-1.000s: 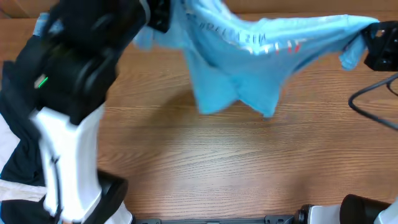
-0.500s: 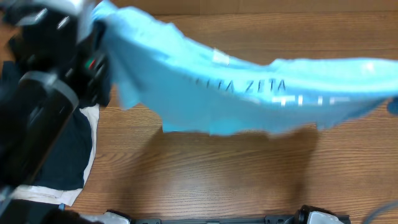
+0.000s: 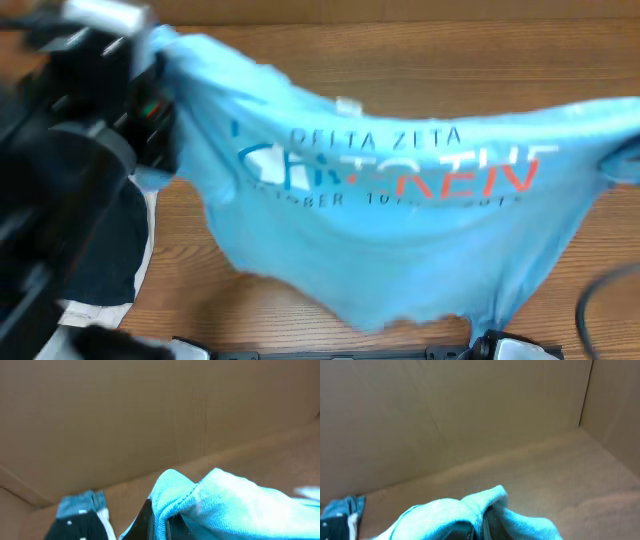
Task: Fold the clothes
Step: 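Lift the t-shirt with both grippers and stretch it between them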
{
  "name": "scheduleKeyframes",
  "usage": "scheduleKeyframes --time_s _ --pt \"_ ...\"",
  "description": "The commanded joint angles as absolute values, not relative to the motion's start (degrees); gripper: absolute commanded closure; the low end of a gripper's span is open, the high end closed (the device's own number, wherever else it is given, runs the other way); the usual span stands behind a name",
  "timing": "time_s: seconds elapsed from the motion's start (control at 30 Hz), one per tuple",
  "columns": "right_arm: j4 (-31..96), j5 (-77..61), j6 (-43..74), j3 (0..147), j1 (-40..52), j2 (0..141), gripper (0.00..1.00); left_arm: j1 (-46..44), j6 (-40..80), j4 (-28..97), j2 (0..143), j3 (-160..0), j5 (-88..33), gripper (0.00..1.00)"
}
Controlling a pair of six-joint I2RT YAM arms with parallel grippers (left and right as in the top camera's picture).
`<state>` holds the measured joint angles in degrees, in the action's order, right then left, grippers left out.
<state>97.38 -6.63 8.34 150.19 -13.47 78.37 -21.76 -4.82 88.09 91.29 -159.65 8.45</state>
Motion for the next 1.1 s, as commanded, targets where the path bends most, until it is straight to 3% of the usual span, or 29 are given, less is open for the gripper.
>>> scheduleKeyframes --time_s 0.0,0.37,0.7,0.83,1.07 --pt "97.01 -6.87 8.78 146.98 -13.58 82.87 0.96 -21.76 -3.36 88.07 99.11 -159.48 9.98 0.96" --pt "92.09 -12.01 5.54 144.64 -13.56 98.06 0.96 -21.71 -2.55 83.33 117.97 -159.48 10.92 0.96" --pt "53.98 -23.70 6.24 144.73 -12.86 101.71 0.96 -17.93 -2.57 48.36 119.96 -159.63 10.94 0.96" --pt "46.06 -23.68 6.20 144.86 -11.68 101.71 0.96 -16.40 -3.97 40.27 117.56 -159.65 10.90 0.96" --pt "52.69 -23.66 4.51 144.70 -10.52 104.92 0.96 -16.49 -6.44 48.84 116.71 -159.50 10.81 0.96"
